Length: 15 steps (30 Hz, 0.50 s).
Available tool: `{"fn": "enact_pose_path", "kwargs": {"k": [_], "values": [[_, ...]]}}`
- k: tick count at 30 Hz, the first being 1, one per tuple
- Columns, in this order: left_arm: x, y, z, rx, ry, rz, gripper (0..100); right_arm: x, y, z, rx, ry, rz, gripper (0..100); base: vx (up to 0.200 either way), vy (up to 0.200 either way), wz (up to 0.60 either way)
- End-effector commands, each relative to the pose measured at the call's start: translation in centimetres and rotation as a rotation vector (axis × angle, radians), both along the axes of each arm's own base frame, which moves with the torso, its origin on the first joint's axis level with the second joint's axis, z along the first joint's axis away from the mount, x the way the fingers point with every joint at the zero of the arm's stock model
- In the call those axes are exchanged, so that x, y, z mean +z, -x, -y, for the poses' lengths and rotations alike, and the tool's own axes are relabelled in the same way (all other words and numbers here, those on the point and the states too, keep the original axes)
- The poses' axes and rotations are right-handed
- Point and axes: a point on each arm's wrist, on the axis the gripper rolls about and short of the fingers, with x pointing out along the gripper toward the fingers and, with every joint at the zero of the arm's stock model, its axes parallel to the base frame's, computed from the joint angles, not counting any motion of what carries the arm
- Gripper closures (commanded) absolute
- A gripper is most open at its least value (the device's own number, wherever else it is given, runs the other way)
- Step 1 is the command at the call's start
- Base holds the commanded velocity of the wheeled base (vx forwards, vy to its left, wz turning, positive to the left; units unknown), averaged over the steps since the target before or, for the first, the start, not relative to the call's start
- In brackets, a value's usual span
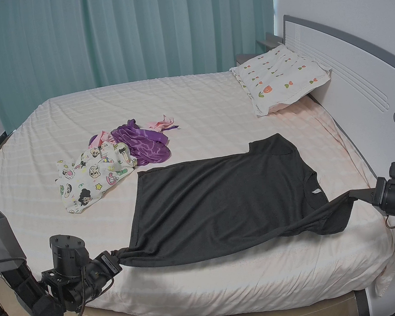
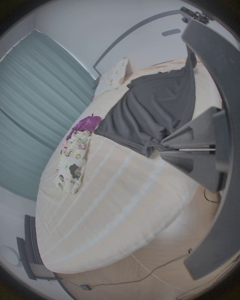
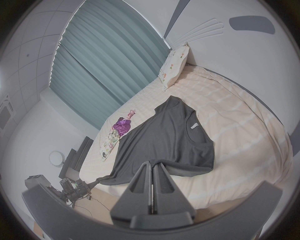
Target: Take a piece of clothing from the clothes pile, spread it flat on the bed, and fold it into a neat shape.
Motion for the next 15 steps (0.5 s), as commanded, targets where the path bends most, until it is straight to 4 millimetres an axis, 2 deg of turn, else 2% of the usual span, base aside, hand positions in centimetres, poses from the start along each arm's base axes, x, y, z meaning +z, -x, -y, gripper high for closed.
{"fn": "enact_pose_path", "kwargs": {"k": [1,6,11,15], "values": [[1.0,-2.5,0.0,0.048,0.024,0.073,100,0.5,-1.9,0.0,-0.001,-0.004,0.004,100,0.0,0.0,0.0],[2.9,-4.8,0.0,0.119,0.055,0.186,100,1.4,-4.4,0.0,-0.002,-0.005,0.031,100,0.0,0.0,0.0],[3.7,-6.1,0.3,0.131,0.069,0.232,100,1.5,-6.7,0.0,-0.005,-0.004,0.03,100,0.0,0.0,0.0],[3.8,-6.8,0.7,0.125,0.075,0.244,100,1.4,-7.7,0.2,-0.017,-0.005,0.028,100,0.0,0.0,0.0]]}}
